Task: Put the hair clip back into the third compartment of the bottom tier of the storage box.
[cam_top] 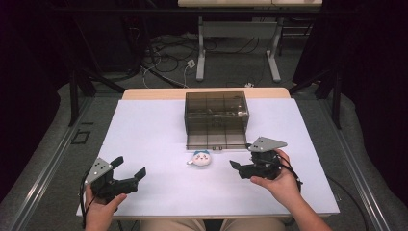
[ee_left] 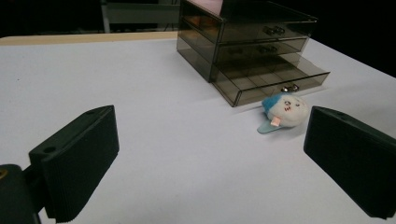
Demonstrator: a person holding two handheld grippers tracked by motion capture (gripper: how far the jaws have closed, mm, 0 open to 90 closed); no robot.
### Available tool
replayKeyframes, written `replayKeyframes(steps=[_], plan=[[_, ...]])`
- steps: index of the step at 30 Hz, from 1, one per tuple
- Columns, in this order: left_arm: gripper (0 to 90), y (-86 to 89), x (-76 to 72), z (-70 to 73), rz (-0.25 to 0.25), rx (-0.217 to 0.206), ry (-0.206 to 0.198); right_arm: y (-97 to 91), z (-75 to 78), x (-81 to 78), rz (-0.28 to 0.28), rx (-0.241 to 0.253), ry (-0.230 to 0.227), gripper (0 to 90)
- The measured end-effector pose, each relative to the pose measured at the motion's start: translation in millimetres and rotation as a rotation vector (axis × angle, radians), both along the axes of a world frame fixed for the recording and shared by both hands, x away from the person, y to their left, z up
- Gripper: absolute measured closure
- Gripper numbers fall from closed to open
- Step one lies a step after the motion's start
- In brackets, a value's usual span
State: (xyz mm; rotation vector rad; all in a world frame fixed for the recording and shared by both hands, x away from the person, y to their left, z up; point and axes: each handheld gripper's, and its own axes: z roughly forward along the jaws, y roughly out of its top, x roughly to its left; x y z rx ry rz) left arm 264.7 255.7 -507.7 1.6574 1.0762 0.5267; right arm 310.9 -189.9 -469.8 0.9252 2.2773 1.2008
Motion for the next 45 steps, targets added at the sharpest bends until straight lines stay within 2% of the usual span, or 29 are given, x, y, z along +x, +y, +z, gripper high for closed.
replayKeyframes(steps=[10, 11, 12, 15, 24, 27, 30, 32, 38, 45], plan=[[3.7, -0.2, 0.4, -0.6, -0.003, 0.002, 0.003, 14.0, 0.1, 7.5, 0.011, -0.013, 0.046, 15.6], [3.7, 0.1, 0.6, -0.5, -0.003, 0.006, 0.001, 16.0, -0.1, 8.8, 0.012, -0.028, 0.068, 14.8], [3.7, 0.1, 0.6, -0.6, -0.004, 0.006, 0.002, 17.7, -1.7, 9.7, 0.008, -0.016, 0.061, 14.7], [3.7, 0.1, 0.8, -0.7, -0.004, 0.006, 0.002, 19.7, -2.5, 11.3, 0.01, -0.026, 0.064, 14.5], [3.7, -0.2, 1.0, -1.0, -0.006, 0.005, 0.005, 27.6, -3.0, 17.0, 0.004, -0.028, 0.093, 1.9], [3.7, -0.5, 1.0, -1.1, -0.007, 0.002, 0.007, 30.0, -3.6, 19.7, 0.009, -0.022, 0.102, 0.3], [3.7, -0.1, 1.1, -1.1, -0.005, 0.006, 0.005, 32.8, -4.8, 21.8, 0.002, -0.019, 0.093, 0.0], [3.6, -0.1, 1.0, -1.0, -0.004, -0.001, 0.006, 34.7, -3.8, 23.1, -0.002, -0.039, 0.112, 0.0], [3.6, 2.1, 1.7, -1.2, 0.014, -0.008, 0.009, 44.4, -6.3, 28.4, -0.002, -0.042, 0.104, 0.0], [2.6, 3.2, 1.9, -1.9, 0.014, -0.012, 0.012, 54.0, -7.1, 34.0, 0.001, -0.058, 0.131, 0.0]])
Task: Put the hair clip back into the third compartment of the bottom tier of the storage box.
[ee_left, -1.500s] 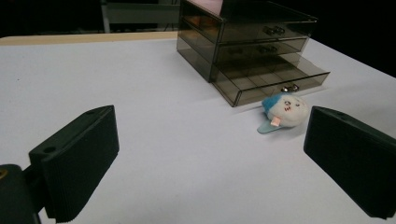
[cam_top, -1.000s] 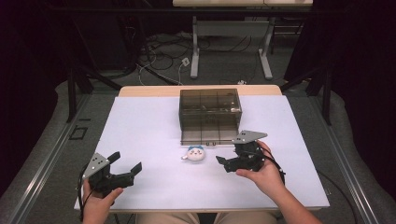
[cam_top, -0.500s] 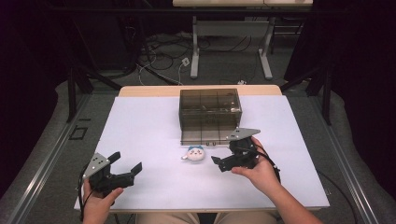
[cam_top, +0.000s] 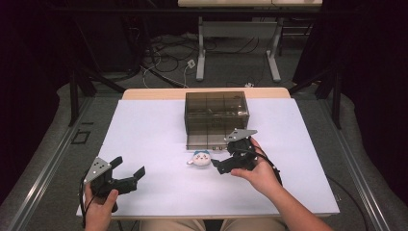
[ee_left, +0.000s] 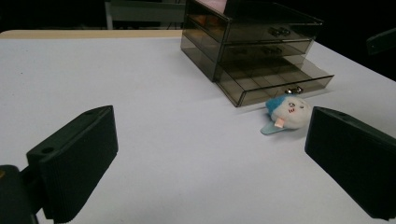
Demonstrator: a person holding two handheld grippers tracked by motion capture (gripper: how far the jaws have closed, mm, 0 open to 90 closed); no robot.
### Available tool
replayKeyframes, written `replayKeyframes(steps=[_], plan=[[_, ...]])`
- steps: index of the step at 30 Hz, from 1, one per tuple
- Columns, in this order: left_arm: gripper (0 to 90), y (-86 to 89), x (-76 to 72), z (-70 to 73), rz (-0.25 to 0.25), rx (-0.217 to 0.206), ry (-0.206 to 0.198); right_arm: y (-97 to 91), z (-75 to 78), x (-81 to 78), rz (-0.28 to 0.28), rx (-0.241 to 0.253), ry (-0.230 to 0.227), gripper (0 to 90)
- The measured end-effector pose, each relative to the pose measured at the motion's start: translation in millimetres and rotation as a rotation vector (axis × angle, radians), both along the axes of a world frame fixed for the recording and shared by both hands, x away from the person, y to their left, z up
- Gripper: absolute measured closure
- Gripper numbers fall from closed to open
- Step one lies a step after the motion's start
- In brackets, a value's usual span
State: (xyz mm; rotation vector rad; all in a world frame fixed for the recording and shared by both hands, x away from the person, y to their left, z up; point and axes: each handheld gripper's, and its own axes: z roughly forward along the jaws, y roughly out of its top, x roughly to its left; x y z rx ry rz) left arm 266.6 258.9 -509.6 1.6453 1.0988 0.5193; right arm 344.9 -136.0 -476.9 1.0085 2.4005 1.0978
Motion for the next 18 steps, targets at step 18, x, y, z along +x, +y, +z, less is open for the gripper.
replayKeyframes(steps=[18], plan=[[0.6, -2.0, 2.1, -1.5, -0.003, 0.044, 0.016, 17.3, -4.9, 9.1, 0.022, -0.031, 0.047, 0.0]])
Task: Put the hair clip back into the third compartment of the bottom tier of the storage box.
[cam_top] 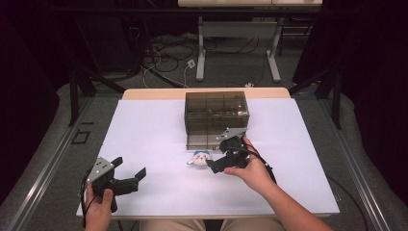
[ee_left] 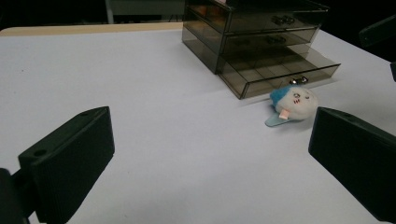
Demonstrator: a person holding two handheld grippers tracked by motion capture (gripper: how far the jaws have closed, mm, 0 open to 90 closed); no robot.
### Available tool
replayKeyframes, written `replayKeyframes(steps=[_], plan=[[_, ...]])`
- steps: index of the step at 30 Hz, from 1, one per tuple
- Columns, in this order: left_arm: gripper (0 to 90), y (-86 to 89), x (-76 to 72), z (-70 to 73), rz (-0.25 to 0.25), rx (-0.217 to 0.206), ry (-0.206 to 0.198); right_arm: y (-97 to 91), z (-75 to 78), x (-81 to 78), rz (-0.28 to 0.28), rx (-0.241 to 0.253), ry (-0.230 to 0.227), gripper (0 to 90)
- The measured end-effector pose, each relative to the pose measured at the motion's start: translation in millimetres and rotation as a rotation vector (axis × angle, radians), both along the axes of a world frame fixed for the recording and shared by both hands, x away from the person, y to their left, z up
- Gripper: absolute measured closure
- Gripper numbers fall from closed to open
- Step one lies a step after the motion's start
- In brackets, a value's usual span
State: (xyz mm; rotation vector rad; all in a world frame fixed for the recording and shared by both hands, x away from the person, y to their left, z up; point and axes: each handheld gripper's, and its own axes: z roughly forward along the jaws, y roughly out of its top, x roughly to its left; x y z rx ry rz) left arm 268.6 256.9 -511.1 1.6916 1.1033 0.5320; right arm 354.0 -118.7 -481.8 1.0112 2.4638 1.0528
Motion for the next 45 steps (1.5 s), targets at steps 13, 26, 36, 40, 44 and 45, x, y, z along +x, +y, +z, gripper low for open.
replayKeyframes(steps=[13, 26, 36, 40, 44, 45], plan=[[0.6, 0.5, 0.9, -1.1, 0.007, 0.01, 0.017, 18.5, -7.5, 9.8, 0.068, -0.086, 0.063, 1.1], [0.6, 0.2, 1.3, -1.7, -0.002, 0.008, 0.018, 43.5, -11.7, 21.4, 0.151, -0.174, 0.075, 4.7], [0.6, 0.5, 1.8, -1.8, 0.0, 0.005, 0.019, 50.9, -21.7, 29.5, 0.152, -0.233, 0.102, 5.6], [0.6, 0.7, 2.4, -1.9, -0.004, 0.01, 0.019, 52.1, -26.3, 33.4, 0.152, -0.243, 0.116, 5.8], [0.6, 0.6, 2.8, -2.1, -0.005, 0.01, 0.019, 53.1, -29.8, 36.2, 0.143, -0.256, 0.134, 6.0], [0.6, 0.6, 2.8, -2.1, -0.004, 0.009, 0.019, 53.6, -30.7, 36.5, 0.138, -0.256, 0.139, 6.2]])
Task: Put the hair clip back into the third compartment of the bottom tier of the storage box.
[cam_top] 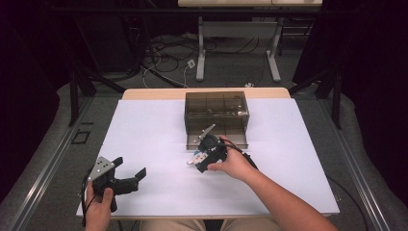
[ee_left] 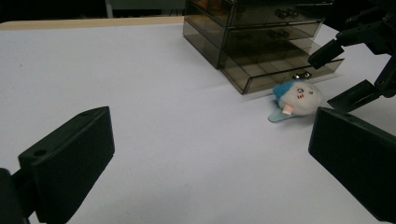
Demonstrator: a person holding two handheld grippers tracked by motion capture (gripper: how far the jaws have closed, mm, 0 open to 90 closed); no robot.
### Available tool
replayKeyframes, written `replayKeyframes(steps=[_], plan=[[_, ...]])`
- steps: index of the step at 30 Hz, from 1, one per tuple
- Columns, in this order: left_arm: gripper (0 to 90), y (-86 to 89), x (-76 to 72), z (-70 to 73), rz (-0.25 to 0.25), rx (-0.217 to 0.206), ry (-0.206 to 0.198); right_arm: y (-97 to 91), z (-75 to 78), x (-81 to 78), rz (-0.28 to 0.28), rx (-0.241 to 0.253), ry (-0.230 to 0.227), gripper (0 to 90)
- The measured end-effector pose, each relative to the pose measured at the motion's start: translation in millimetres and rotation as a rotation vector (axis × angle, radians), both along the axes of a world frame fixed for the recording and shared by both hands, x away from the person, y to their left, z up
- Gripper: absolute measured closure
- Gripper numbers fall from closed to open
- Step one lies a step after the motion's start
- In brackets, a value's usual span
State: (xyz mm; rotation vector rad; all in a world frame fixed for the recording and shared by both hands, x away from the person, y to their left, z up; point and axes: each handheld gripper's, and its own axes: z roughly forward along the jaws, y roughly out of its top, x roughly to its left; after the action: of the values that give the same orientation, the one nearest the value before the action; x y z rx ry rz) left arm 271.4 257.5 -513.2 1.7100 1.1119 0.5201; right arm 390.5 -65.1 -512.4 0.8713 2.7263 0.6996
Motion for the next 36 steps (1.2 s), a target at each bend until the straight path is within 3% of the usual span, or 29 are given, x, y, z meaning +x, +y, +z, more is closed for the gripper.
replayKeyframes(steps=[12, 36], plan=[[0.6, 0.4, -0.1, -0.2, 0.001, -0.004, 0.005, 6.5, -8.7, 5.6, 0.019, -0.015, 0.014, 9.1], [0.6, 0.8, 0.1, -0.2, 0.002, -0.004, 0.007, 14.4, -19.9, 13.7, -0.009, -0.031, 0.033, 15.7]])
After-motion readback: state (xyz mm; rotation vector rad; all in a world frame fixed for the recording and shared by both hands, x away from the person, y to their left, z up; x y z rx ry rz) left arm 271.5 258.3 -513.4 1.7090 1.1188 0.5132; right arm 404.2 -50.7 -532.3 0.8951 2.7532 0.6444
